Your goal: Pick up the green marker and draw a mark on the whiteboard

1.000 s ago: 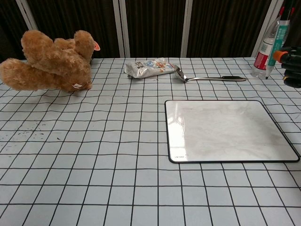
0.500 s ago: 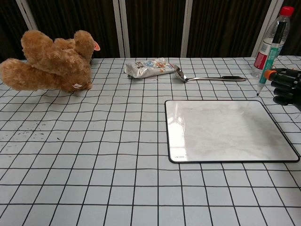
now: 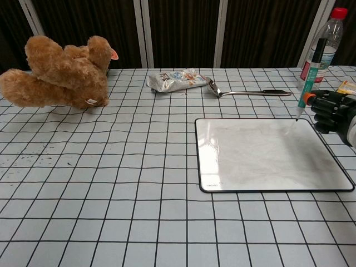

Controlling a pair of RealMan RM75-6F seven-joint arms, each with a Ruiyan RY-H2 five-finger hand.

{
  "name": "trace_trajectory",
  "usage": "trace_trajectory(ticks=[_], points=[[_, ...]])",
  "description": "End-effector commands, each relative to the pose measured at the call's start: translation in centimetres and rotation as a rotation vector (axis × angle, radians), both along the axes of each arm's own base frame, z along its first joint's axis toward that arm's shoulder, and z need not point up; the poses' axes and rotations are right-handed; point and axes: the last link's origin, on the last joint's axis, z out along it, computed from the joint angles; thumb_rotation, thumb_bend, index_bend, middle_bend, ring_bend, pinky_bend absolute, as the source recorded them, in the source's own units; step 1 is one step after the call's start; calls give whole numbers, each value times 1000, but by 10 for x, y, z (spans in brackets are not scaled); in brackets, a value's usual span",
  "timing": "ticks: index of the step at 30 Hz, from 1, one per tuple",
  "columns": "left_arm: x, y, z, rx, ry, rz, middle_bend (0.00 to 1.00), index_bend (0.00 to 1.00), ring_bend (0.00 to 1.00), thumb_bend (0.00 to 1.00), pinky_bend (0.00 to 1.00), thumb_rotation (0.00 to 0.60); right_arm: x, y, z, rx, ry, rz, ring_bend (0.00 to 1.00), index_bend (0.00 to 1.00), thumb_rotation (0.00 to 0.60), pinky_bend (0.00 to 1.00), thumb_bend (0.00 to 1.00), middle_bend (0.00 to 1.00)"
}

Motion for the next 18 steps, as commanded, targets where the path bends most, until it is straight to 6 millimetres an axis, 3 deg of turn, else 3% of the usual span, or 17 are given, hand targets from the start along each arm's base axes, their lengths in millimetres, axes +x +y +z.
trace_trajectory(ticks=[1, 18], points=[[0, 0, 0, -1, 0, 1, 0, 0, 0, 0, 0, 600, 2, 3, -6, -12, 12, 5, 1000, 900, 600, 915, 604, 1000], [0, -1, 0, -2, -4, -1, 0, 0, 0, 0, 0, 600, 2, 16, -31, 0, 54, -6, 1000, 900, 600, 915, 610, 1000]])
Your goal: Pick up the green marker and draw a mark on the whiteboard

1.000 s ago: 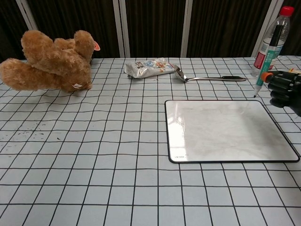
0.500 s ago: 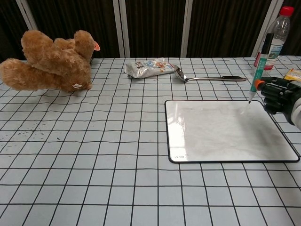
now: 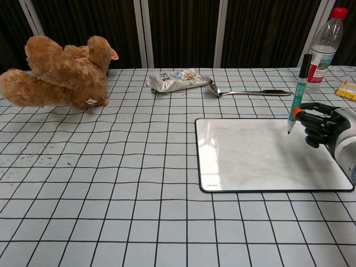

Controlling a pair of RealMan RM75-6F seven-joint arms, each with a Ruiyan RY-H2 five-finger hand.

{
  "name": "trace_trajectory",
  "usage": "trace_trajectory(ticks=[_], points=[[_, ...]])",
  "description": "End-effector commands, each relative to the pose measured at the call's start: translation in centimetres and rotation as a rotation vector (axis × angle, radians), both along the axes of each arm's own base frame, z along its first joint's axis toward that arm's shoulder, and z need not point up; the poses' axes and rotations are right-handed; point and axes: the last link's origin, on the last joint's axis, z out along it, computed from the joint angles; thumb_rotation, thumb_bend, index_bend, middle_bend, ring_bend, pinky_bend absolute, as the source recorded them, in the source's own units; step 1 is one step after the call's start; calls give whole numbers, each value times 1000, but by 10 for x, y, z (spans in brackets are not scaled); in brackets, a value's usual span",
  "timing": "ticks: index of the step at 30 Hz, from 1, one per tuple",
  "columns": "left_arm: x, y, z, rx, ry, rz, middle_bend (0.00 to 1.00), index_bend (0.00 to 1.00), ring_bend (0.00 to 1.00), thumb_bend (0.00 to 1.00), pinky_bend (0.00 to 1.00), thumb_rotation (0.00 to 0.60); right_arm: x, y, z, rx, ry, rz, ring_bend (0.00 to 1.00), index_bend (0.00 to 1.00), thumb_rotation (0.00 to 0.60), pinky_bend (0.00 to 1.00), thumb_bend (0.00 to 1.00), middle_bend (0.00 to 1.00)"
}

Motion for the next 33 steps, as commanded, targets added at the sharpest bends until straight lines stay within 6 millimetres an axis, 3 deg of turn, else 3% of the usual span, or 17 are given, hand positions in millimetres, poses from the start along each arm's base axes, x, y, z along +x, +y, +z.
trace_trajectory(ticks=[1, 33], points=[[0, 0, 0, 0, -1, 0, 0, 0, 0, 0, 0, 600, -1, 1, -2, 1, 1, -6, 1000, 900, 600, 915, 610, 1000], [0, 0, 0, -8, -3, 0, 0, 0, 0, 0, 0, 600, -8, 0, -11, 33, 171, 3, 1000, 900, 600, 915, 612, 1000]])
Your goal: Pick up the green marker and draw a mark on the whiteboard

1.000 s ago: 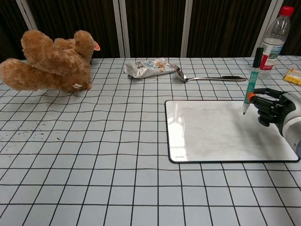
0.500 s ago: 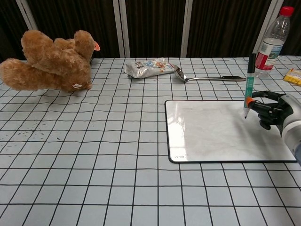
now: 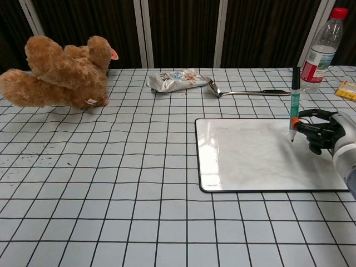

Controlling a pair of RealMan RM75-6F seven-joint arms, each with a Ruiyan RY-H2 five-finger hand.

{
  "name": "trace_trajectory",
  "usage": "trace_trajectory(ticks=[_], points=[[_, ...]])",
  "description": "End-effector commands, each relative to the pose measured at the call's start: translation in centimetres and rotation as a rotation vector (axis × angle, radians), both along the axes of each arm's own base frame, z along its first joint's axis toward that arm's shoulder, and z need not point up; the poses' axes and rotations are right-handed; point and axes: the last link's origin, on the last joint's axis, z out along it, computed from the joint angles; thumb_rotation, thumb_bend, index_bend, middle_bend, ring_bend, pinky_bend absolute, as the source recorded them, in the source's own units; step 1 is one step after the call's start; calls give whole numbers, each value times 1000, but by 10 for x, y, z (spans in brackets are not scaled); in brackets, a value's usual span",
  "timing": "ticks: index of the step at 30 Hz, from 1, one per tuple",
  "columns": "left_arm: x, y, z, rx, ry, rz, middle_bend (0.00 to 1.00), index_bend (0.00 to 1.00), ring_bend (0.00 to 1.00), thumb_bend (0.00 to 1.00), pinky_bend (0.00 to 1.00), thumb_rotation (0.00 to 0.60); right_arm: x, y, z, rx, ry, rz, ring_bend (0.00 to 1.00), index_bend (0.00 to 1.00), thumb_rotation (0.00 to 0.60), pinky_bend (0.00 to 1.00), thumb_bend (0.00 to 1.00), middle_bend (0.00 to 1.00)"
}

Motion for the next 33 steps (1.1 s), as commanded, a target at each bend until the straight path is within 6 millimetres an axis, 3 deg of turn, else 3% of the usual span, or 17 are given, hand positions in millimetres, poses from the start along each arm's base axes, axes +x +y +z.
trace_trajectory(ticks=[1, 20, 33], points=[[0, 0, 0, -1, -1, 0, 0, 0, 0, 0, 0, 600, 1, -1, 0, 4, 10, 5, 1000, 901, 600, 915, 612, 1000], [1, 0, 0, -5, -15, 0, 0, 0, 0, 0, 0, 600, 8, -3, -12, 43, -3, 8, 1000, 900, 600, 915, 611, 1000], [2, 1, 1, -5, -29, 1, 0, 0, 0, 0, 0, 600, 38, -14, -30, 72, -55, 46, 1000, 901, 600, 914, 611, 1000]])
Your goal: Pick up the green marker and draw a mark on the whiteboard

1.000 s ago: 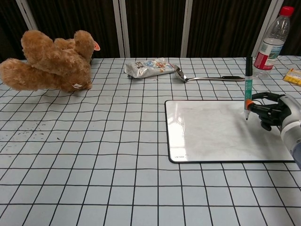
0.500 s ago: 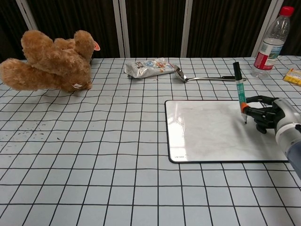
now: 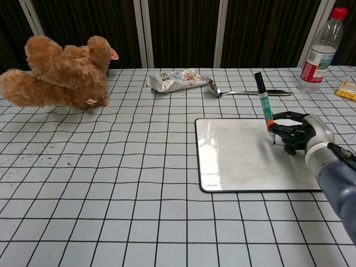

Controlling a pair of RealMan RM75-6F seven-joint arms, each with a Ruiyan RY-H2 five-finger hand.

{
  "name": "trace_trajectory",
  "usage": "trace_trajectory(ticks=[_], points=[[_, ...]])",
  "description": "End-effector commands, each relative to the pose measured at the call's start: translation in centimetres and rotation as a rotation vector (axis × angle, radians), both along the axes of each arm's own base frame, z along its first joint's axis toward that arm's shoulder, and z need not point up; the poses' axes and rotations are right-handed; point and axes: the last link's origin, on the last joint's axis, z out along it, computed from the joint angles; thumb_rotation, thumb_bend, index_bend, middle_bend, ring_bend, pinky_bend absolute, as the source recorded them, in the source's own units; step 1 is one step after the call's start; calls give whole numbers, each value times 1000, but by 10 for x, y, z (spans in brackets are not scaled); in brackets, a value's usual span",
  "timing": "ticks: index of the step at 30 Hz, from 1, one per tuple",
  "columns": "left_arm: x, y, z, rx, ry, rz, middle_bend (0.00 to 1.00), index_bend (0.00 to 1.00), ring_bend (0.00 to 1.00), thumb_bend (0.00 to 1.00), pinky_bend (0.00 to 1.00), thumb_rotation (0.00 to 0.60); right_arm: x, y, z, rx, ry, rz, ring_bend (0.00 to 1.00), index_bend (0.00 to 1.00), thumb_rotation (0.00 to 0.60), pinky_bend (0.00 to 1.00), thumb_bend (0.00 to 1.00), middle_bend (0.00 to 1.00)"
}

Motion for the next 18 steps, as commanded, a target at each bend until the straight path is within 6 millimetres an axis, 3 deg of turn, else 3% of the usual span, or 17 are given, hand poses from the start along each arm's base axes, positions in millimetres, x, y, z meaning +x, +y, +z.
trace_trajectory(ticks=[1, 8, 18], points=[[0, 0, 0, -2, -2, 0, 0, 0, 0, 0, 0, 600, 8, -4, -5, 11, -9, 11, 1000, 901, 600, 914, 612, 1000], [-2, 1, 2, 2, -7, 5, 0, 0, 0, 0, 0, 600, 32, -13, -10, 4, -21, 60, 1000, 900, 600, 915, 611, 1000], [-1, 0, 1, 1, -7, -1, 0, 0, 0, 0, 0, 600, 59, -15, 12, -93, -17, 164, 1000, 901, 600, 914, 612, 1000]])
